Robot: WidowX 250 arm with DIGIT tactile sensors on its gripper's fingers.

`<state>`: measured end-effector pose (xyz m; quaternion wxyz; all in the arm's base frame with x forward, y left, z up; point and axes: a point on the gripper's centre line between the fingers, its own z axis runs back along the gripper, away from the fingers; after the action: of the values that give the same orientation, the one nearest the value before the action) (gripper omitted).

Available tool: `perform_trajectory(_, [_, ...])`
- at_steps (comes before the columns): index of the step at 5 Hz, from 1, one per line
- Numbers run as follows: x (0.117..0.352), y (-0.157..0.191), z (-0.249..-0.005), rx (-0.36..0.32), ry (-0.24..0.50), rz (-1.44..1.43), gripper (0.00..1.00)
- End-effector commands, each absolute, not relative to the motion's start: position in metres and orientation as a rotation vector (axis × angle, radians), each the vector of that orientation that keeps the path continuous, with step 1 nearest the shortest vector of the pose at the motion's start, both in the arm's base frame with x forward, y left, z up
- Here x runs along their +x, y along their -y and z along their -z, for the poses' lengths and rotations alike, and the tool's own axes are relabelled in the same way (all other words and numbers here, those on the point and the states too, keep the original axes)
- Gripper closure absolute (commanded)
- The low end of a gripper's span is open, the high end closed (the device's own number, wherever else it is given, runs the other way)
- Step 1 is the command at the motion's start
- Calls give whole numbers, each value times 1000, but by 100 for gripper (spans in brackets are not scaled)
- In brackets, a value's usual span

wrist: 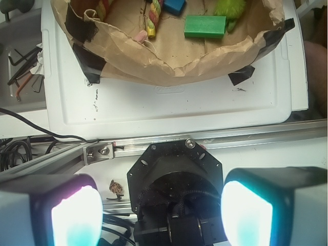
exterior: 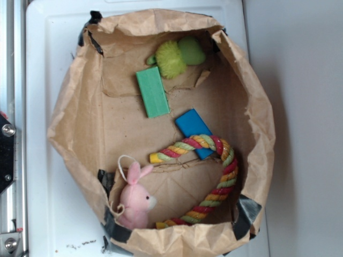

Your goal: Grab the green block.

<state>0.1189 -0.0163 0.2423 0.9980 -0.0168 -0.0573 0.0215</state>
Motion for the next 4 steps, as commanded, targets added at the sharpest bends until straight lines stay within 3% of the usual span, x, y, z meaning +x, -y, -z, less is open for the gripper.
perform_trajectory(1, [119,16,-242,-34,115,-43,0])
perform_trajectory(2, [169,5,-237,-84,188,-293,0])
perform_trajectory(3, [197,-1,-232,-96,229,-463,0])
perform_trajectory(4, [217,-11,-215,-103,319,-699,0])
